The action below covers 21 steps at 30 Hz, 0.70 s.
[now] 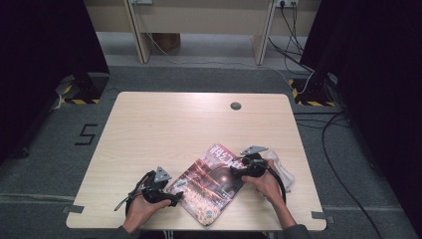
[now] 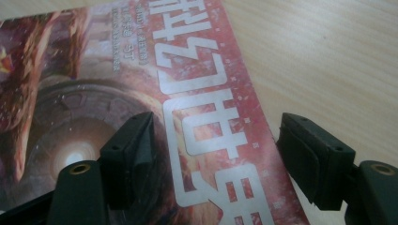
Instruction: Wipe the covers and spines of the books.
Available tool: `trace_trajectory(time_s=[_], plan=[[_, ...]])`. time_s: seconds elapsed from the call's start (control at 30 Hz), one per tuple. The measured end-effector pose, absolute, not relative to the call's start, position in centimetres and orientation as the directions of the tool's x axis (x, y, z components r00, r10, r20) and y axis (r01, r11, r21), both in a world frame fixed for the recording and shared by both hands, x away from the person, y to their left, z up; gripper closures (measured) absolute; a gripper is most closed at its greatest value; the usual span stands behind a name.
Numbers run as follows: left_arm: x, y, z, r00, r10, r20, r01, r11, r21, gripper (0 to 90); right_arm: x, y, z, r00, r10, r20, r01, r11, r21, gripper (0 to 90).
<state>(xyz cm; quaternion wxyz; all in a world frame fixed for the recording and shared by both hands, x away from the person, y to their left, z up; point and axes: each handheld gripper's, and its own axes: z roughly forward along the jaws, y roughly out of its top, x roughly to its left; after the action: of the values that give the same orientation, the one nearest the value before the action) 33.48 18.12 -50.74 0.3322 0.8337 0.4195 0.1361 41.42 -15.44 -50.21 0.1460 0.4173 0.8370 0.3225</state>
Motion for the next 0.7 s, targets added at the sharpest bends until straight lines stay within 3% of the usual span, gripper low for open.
trace_trajectory(time_s=[0.43,0.7], plan=[[36.2,18.5,-50.8,0.585,0.809,-0.06,0.636,-0.412,0.652,9.7,36.0,-16.9,-50.1,-0.602,0.798,0.031,0.622,0.444,0.645,26.6],[36.4,18.4,-50.7,0.583,0.811,-0.04,0.619,-0.411,0.669,14.6,34.4,-17.5,-50.0,-0.624,0.779,0.05,0.62,0.455,0.639,26.5]])
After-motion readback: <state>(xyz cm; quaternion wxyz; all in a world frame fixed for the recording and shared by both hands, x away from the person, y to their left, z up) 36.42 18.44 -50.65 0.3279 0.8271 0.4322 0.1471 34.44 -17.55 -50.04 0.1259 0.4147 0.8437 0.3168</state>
